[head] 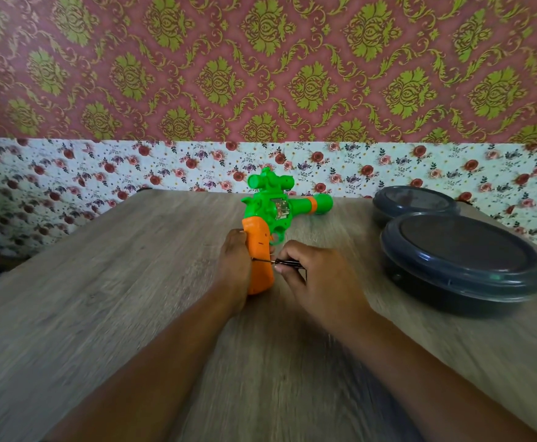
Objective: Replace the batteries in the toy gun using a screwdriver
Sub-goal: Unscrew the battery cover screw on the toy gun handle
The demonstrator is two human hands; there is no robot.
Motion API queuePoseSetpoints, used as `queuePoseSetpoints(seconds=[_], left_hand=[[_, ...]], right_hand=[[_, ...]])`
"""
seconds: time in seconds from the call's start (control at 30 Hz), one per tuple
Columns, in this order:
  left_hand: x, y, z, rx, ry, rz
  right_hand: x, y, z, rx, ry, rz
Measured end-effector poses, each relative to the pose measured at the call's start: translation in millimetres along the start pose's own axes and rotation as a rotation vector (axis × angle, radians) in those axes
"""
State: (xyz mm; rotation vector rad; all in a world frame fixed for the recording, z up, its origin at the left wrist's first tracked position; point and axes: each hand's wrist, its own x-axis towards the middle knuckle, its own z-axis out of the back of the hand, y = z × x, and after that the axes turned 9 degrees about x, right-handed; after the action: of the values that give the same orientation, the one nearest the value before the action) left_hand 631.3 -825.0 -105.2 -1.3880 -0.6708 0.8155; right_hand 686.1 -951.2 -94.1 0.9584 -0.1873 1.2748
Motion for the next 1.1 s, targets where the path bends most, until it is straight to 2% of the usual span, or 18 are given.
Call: queuePoseSetpoints(seconds=[0.23,0.4,0.6,0.77,1.0,1.1], left_hand=[[-1,2,-1,0.067,-0.046,-0.1],[1,1,-2,-0.022,0.018,0.012],[0,1,-2,-0.039,0.013,-0.028],[-1,-1,-1,-0.045,0.045,-0.008],[-3,0,-3,-0.06,0.027,0.03],[-5,-4,-5,-0.128,0.07,0.059]], right_hand=[[-3,6,-10,0.19,-0.067,-0.046],[-2,5,-8,0.118,-0.073,-0.116],[0,6,-5,0.1,-0.018,-0.071],[-3,7,-7,0.115,-0.055,-0.046],[5,13,5,0.657,-0.238,-0.244],[7,7,7,0.632,-0.31,-0.311]])
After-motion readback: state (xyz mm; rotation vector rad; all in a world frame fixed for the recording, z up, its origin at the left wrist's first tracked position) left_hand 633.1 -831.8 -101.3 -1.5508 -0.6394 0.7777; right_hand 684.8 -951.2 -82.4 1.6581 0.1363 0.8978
